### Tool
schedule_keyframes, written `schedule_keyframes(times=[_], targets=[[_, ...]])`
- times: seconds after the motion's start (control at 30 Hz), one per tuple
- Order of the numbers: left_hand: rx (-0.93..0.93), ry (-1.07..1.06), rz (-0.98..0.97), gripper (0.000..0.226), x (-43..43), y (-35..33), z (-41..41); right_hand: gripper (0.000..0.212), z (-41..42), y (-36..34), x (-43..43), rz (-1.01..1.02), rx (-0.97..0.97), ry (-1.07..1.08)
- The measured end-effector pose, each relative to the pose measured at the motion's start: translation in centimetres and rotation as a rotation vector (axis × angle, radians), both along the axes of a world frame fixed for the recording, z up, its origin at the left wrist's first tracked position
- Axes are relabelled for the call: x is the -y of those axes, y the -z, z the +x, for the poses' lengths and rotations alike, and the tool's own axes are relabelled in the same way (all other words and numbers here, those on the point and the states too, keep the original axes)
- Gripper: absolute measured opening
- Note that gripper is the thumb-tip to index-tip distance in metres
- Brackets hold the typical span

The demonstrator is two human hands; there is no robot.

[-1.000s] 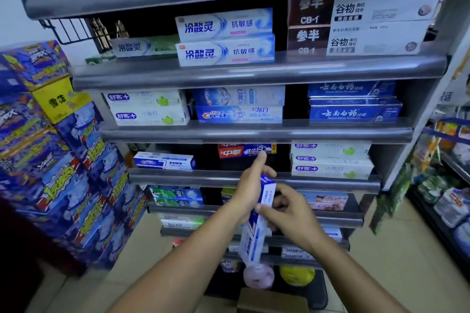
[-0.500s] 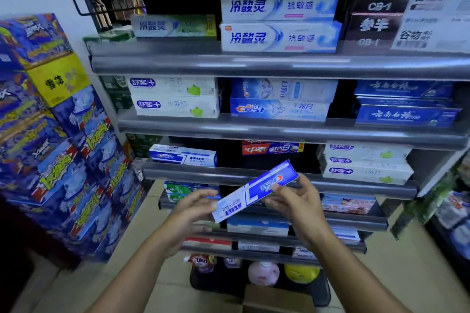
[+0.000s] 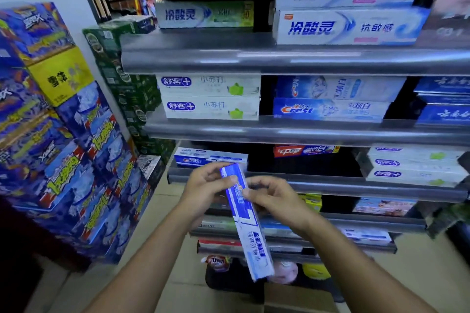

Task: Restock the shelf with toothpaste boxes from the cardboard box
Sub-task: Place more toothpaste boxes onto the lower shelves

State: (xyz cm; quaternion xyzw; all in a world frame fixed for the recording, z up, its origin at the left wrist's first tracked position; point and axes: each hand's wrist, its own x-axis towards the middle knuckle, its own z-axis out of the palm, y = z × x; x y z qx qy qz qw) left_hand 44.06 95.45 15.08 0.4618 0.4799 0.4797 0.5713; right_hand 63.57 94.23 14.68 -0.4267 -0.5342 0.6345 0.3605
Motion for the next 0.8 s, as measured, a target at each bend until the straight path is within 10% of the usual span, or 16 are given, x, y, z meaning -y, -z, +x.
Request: schedule_keyframes(times=[0.13,0.3,0.5,0.8], targets=[[0.201,-0.236,-0.083,0.03,-0.8,2.5,-3.5,0.034,1.7,2.1,-0.4,-0.066,0.216,-0.089],[0.346,-0.312,-0.077,0.045,-1.7,4.0,-6.8,0.034,-0.5,3.5,-1.3,-0.107,-0.088,0.369],[-0.104,-0.371,0.048,0.045,-4.9,2.7,-9.5,0.041,-3.5,2.4,-4.2,0.112,-0.094,0.644],[-0.5,-0.324,0.129,0.015,-9.4,2.9,-11.2,0.053,-5.1,2.9,-9.1,0.22,0.402,0.665]])
